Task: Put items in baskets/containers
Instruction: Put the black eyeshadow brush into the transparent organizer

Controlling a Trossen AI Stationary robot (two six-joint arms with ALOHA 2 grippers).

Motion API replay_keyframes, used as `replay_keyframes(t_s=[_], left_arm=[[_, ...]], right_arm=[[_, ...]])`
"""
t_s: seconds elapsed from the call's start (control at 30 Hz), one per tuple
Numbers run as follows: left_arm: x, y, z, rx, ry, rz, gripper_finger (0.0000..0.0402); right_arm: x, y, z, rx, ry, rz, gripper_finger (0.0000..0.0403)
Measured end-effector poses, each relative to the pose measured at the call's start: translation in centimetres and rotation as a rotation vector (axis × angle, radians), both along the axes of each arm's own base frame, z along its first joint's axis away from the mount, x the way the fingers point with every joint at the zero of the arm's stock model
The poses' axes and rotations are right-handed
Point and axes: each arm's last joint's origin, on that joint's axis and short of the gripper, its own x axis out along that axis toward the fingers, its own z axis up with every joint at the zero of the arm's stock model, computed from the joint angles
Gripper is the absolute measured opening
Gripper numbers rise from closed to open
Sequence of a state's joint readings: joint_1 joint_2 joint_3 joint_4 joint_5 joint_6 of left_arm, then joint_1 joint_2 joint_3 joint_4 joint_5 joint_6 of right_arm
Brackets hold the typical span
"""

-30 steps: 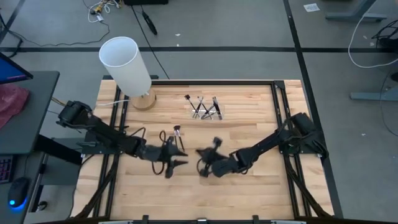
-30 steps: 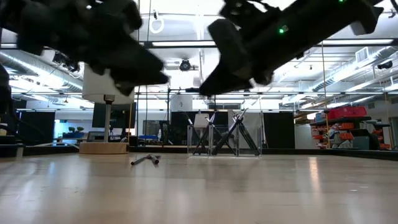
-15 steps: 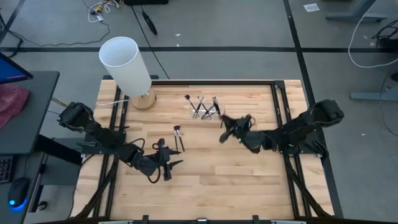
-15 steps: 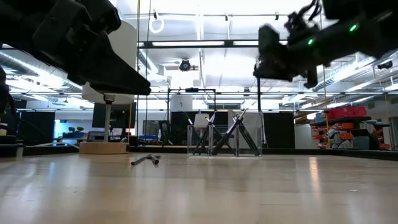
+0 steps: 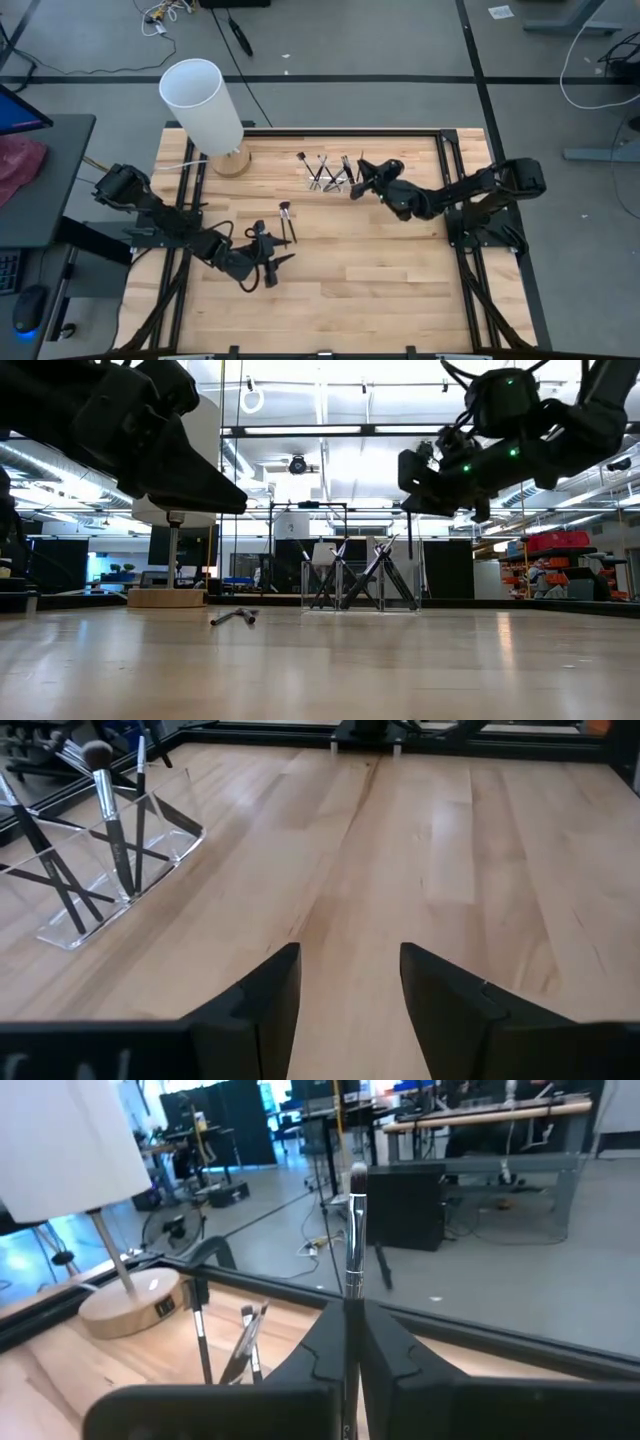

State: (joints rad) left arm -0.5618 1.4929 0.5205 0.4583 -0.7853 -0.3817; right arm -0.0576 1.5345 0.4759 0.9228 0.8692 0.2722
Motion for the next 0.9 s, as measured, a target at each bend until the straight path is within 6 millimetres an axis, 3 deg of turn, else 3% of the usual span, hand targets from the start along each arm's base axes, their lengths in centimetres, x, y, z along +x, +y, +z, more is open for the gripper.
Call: replay_keyframes(t_s=[0.47, 0.9], left_arm=[[0.1, 0.1, 0.0, -0.002, -0.001, 0.005, 0.0174], [0.1, 0.1, 0.0, -0.008, -0.003, 0.007, 0.0174]], right_arm=[[-0.1, -1.2, -1.2, 0.071, 0.102, 0.067, 0.0007], [1.4, -2.3, -0.4, 0.147, 0.25, 0.091, 0.0007]])
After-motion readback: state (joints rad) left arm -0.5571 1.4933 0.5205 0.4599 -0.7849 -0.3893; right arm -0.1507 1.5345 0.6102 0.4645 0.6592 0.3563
